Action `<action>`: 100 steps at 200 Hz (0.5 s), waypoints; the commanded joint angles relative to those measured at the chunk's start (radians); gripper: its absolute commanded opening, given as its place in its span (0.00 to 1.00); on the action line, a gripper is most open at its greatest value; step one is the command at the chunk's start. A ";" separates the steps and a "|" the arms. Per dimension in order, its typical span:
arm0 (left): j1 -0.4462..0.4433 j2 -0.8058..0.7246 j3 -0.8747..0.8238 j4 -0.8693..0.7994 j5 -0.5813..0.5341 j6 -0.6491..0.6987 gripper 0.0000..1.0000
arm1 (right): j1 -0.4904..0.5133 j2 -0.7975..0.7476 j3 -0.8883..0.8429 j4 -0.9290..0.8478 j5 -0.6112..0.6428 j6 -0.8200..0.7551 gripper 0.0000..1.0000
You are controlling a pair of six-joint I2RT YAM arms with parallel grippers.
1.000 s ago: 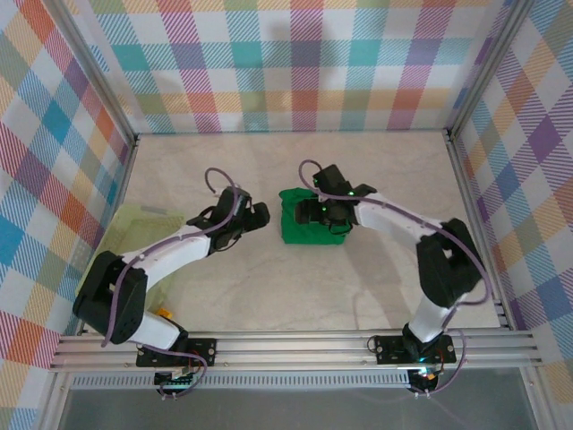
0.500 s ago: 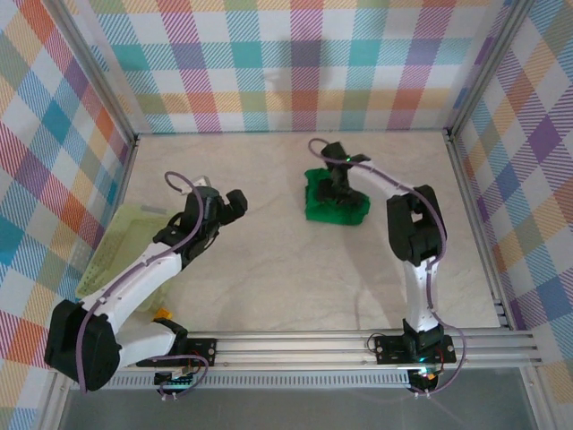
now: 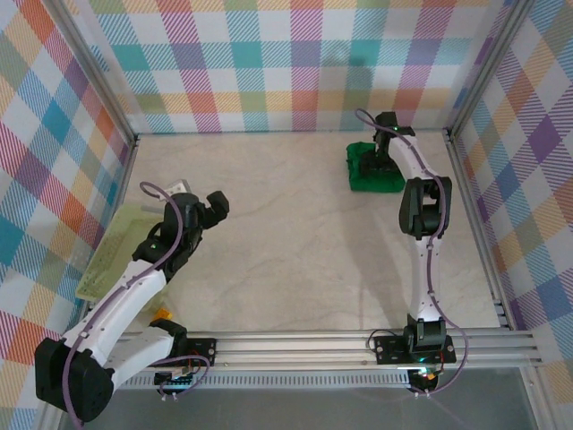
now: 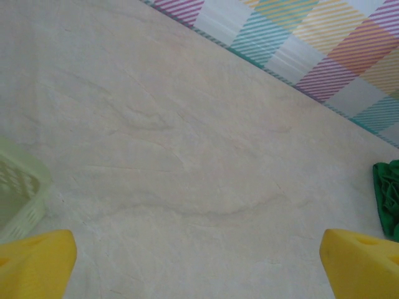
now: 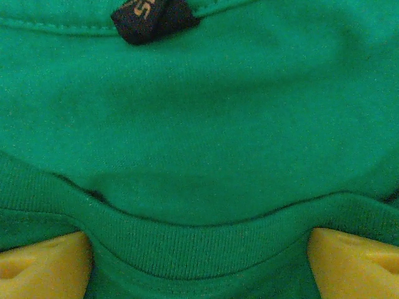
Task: Fold the inside-out t-shirt
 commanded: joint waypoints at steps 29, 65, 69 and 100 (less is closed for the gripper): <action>0.017 0.021 0.028 -0.097 -0.118 0.114 1.00 | -0.028 -0.144 -0.107 0.027 -0.020 -0.150 0.89; 0.059 0.135 0.023 -0.023 -0.217 0.258 1.00 | -0.026 -0.575 -0.677 0.369 -0.146 0.050 0.93; 0.069 0.149 0.012 0.002 -0.210 0.270 1.00 | -0.024 -0.620 -0.750 0.415 -0.159 0.072 0.94; 0.097 0.197 -0.140 0.289 -0.228 0.412 1.00 | -0.026 -0.908 -1.201 0.744 -0.180 0.183 1.00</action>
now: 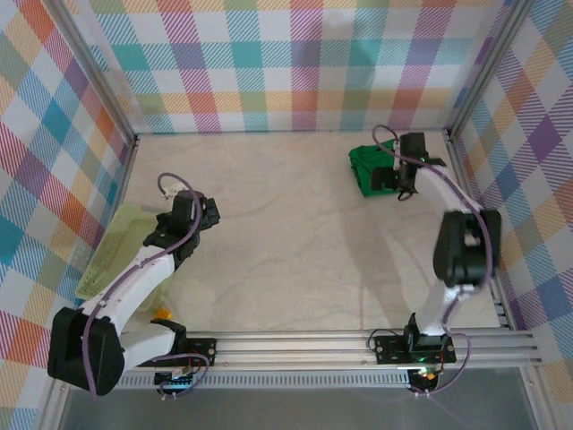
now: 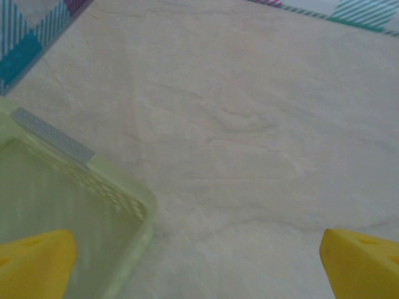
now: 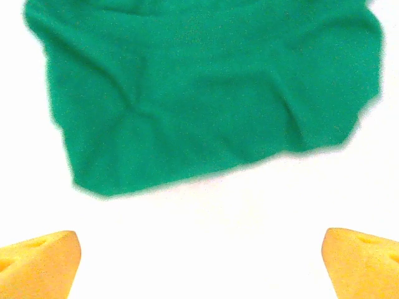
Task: Fold the inside-out t-shirt
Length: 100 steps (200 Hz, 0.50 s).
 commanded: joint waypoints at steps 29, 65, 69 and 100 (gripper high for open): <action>0.047 0.125 -0.115 0.309 -0.010 0.215 1.00 | 0.008 -0.271 -0.522 0.636 -0.064 0.052 1.00; 0.059 0.193 -0.247 0.618 0.165 0.325 1.00 | 0.008 -0.333 -0.669 0.866 -0.061 -0.025 1.00; 0.059 0.205 -0.243 0.623 0.180 0.338 1.00 | 0.007 -0.336 -0.672 0.868 -0.067 -0.030 1.00; 0.086 0.260 -0.262 0.784 0.198 0.388 1.00 | 0.004 -0.363 -0.707 0.831 -0.119 -0.051 1.00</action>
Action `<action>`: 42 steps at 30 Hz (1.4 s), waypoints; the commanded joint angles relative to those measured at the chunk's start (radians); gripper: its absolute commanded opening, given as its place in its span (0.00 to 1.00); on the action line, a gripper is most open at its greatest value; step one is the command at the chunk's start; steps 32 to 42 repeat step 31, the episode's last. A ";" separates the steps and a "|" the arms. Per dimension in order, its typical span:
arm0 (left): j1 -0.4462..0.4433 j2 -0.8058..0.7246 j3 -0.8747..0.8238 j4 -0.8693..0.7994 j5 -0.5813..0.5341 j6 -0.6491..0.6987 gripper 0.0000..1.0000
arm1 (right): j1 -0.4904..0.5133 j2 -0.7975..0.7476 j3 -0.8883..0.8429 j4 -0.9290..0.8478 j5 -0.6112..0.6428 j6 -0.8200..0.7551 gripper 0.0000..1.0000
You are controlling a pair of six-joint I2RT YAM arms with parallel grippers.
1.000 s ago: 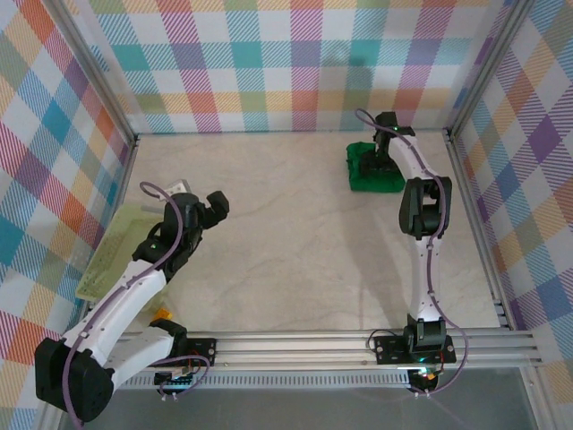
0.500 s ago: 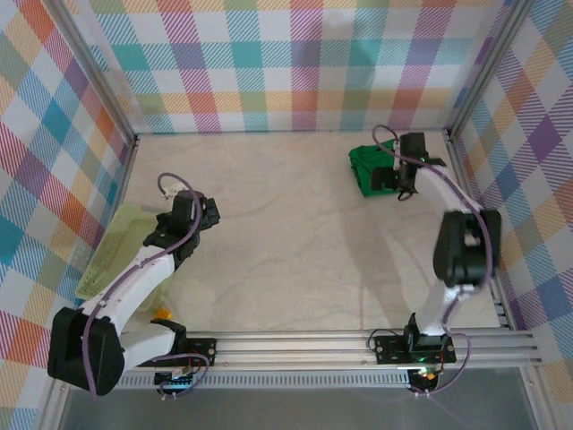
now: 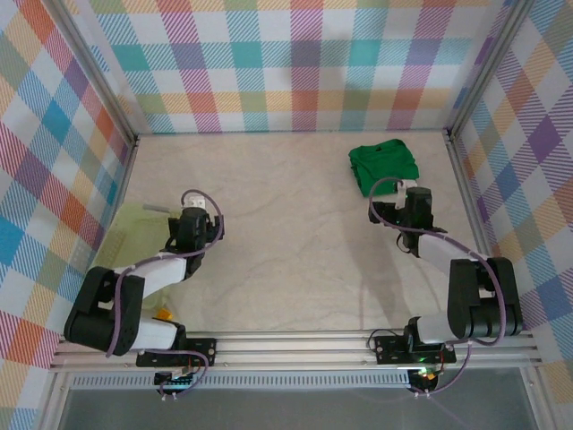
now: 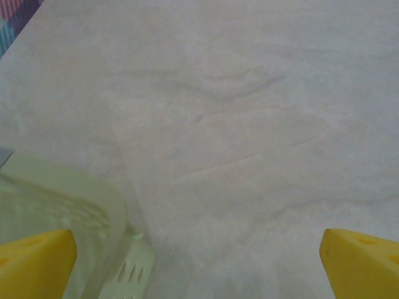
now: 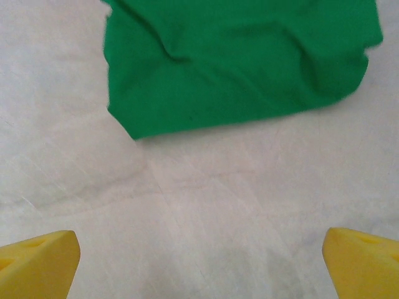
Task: Fold the inside-out t-shirt
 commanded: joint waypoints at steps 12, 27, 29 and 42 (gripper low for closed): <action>0.155 0.196 -0.044 0.392 0.296 0.009 1.00 | -0.054 0.115 -0.178 0.520 -0.119 -0.032 1.00; 0.159 0.191 -0.045 0.390 0.311 0.012 1.00 | -0.049 0.127 -0.191 0.554 -0.092 -0.031 1.00; 0.160 0.191 -0.048 0.393 0.313 0.012 1.00 | -0.049 0.126 -0.194 0.560 -0.091 -0.032 1.00; 0.158 0.189 -0.052 0.400 0.315 0.013 1.00 | -0.048 0.116 -0.213 0.588 -0.073 -0.028 1.00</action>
